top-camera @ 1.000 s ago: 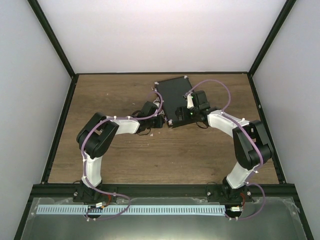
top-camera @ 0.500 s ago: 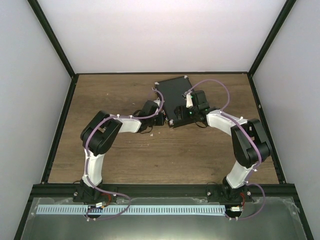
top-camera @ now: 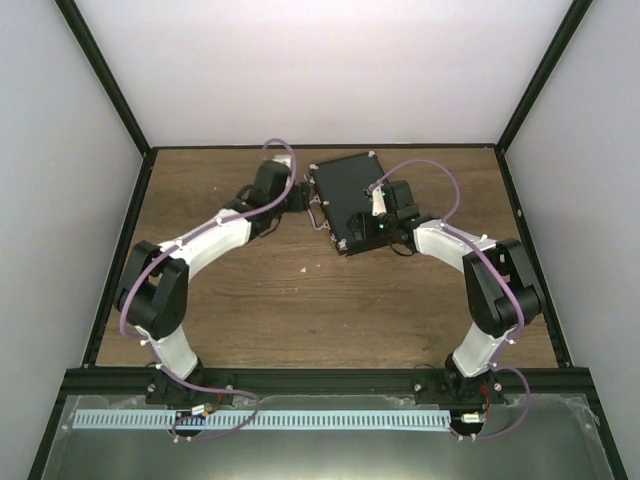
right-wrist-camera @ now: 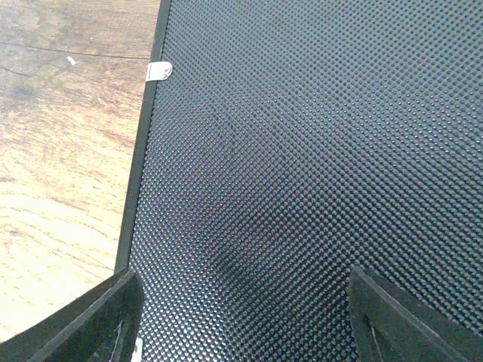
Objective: Pack up texas hold em set
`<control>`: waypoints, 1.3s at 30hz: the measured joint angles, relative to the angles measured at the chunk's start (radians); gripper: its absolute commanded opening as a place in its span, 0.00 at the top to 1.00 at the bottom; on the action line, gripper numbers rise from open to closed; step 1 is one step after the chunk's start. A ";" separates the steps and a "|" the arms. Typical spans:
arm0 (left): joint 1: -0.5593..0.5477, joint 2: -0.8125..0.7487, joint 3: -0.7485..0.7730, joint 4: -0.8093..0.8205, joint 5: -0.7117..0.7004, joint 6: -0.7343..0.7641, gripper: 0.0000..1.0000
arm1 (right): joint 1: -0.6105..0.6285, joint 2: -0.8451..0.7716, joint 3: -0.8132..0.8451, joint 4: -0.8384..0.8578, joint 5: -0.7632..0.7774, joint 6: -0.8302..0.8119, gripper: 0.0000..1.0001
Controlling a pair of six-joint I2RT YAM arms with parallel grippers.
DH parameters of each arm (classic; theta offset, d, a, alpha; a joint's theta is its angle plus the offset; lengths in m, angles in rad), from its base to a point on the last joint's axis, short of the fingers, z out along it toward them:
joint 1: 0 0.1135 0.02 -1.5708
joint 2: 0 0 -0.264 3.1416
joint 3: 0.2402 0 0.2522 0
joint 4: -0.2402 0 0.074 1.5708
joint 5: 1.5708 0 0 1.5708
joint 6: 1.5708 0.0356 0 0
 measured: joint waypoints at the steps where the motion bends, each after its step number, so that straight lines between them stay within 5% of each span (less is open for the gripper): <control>1: 0.024 0.005 0.035 -0.003 0.003 0.008 0.28 | 0.000 0.000 0.000 0.000 -0.005 0.002 0.25; 10: 0.163 0.215 0.174 -0.002 0.111 -0.020 0.27 | 0.000 0.000 0.000 0.000 -0.010 0.003 0.25; 23: 0.206 0.470 0.422 0.023 0.285 -0.108 0.24 | 0.000 0.003 0.000 0.003 -0.035 0.003 0.25; 39: 0.210 0.674 0.644 -0.043 0.261 -0.115 0.56 | 0.001 0.032 0.019 0.023 -0.062 -0.002 0.25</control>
